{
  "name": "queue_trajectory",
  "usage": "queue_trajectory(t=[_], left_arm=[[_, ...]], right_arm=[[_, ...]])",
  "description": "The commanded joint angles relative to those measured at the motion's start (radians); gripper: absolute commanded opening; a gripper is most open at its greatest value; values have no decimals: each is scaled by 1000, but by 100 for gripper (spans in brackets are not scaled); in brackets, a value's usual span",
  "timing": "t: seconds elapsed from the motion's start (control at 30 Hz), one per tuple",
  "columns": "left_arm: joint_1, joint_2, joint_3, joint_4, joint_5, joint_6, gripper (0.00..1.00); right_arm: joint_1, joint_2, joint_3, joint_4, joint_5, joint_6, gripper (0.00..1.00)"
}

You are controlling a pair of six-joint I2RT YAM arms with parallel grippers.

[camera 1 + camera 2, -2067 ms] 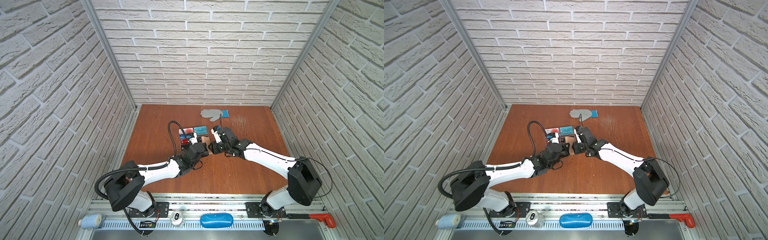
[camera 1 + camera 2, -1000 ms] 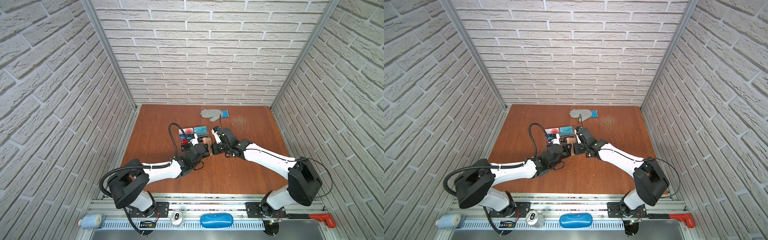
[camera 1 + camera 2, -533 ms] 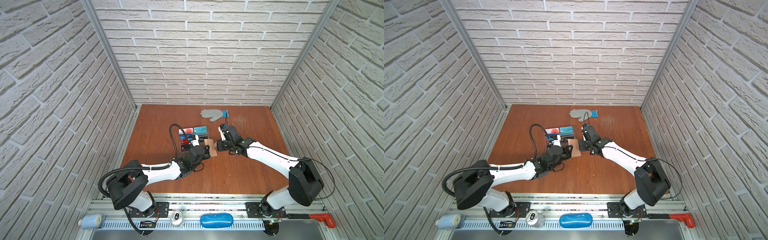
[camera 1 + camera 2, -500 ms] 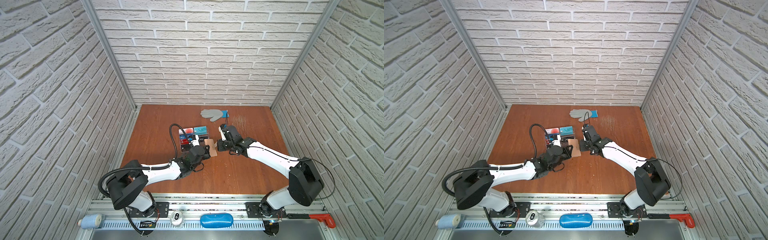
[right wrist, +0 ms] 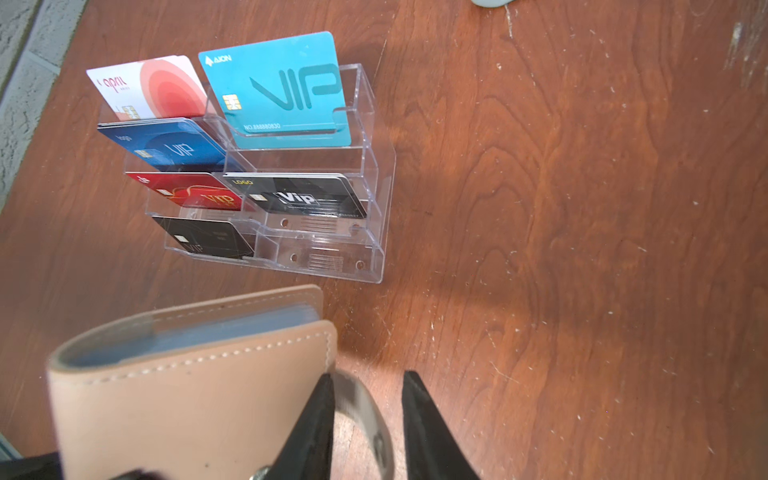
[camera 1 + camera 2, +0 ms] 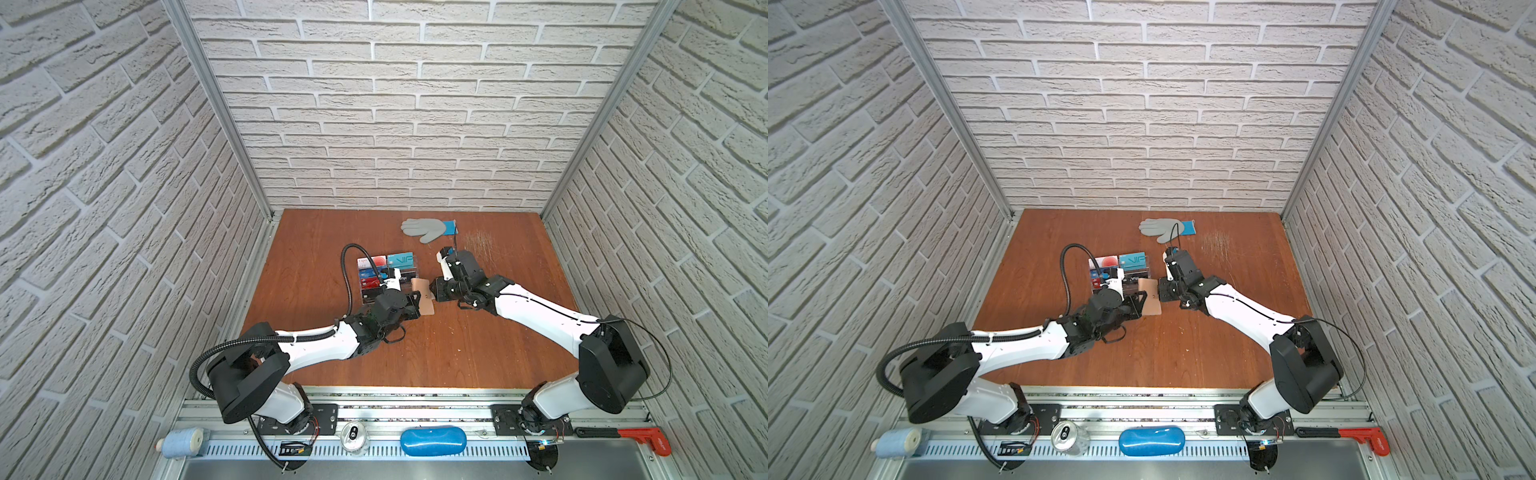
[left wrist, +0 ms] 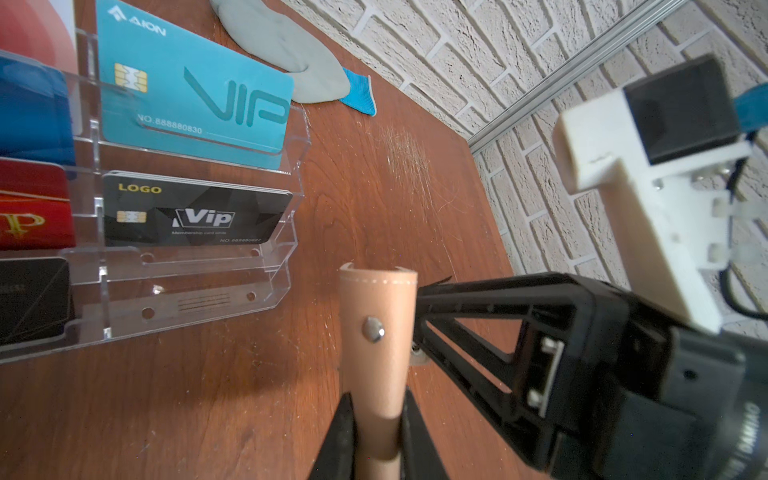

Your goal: Take the credit cards out of the card holder

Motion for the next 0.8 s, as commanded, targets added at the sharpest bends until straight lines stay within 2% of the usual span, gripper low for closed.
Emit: queue_trajectory(t=[0.0,0.17,0.4,0.63,0.77], left_arm=[[6,-26,-8,86,15,10,0],[21,-61,-51,123,8,8,0],[69,-116,-71,139,80,13,0],[173,-85,-80,296,317,-44,0],[208,-68,-49,287,433,-42,0]], right_arm=[[-5,12,-6,44,-34,15,31],[-18,4,-14,38,-34,21,32],[-58,3,-36,80,-134,56,37],[-77,-10,-60,141,-238,77,44],[-95,-30,-83,190,-308,107,47]])
